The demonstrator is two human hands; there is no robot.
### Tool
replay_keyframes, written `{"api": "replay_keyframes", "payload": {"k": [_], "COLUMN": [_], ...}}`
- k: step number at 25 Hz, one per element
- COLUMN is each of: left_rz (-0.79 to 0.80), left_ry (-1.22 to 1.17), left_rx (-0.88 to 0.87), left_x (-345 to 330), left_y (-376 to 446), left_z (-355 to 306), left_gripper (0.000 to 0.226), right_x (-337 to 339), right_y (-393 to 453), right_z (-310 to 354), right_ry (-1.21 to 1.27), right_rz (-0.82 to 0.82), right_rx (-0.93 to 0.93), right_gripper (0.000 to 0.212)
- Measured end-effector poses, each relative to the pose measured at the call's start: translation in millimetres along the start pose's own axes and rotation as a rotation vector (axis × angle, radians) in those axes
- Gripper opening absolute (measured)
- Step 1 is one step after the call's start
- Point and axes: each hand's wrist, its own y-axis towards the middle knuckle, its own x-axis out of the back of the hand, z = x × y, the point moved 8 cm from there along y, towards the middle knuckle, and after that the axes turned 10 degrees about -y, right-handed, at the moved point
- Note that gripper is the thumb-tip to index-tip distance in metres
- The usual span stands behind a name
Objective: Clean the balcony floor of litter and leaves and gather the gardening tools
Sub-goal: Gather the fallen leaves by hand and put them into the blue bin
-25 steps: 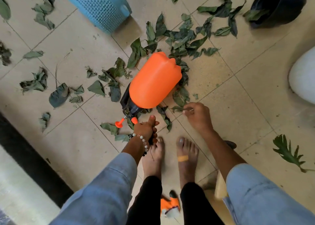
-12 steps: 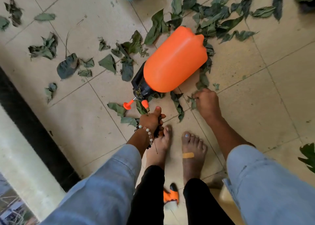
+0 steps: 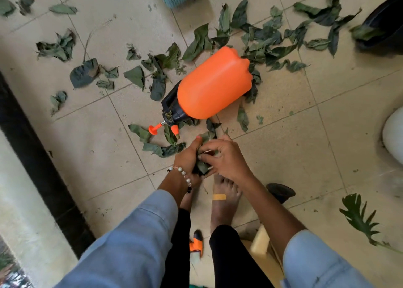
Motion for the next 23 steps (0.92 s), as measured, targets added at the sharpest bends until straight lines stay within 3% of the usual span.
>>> {"api": "replay_keyframes", "payload": {"k": [2,3,4,5,7,10,13,17,20,23], "left_rz": [-0.054,-0.082,-0.101,-0.115,-0.159,-0.224,-0.208,-0.142,-0.113,-0.112], "left_ry": [-0.058,-0.04,-0.012,0.011,0.008,-0.008,-0.009,0.019,0.05,0.053], "left_rx": [-0.05,-0.094,-0.132,-0.15,-0.168,-0.197,-0.2,-0.201,-0.182,-0.171], "left_x": [16.5,23.2,28.3,33.3,43.8,61.3,64.4,58.4,50.2,38.8], "left_y": [4.5,5.7,6.0,7.9,13.8,23.0,28.2,37.2,37.1,36.1], "left_z": [-2.5,-5.5,-8.3,-9.5,-14.2,-19.9,-16.8,-17.8,-17.4,-18.9], "left_gripper": [0.019,0.018,0.019,0.02,0.02,0.021,0.015,0.024,0.028,0.02], "right_x": [-13.7,-14.2,-10.9,-1.3,14.3,-29.4,-54.5,-40.9,9.2,57.7], "right_y": [5.0,6.5,12.3,21.9,42.6,65.7,62.0,66.8,72.4,56.4], "right_z": [-11.9,-20.5,-33.9,-49.5,-68.5,-72.6,-69.7,-69.8,-80.0,-95.0], "right_ry": [0.104,0.24,0.328,0.281,-0.191,-0.818,-1.163,-1.058,-0.643,-0.448], "right_rz": [0.333,0.407,0.365,0.215,-0.046,0.183,0.113,0.087,-0.09,-0.386], "right_rx": [-0.022,-0.105,-0.194,-0.254,-0.214,-0.046,0.108,0.186,-0.052,-0.315], "right_gripper": [0.02,0.021,0.02,0.021,0.038,0.079,0.061,0.028,0.019,0.042]}}
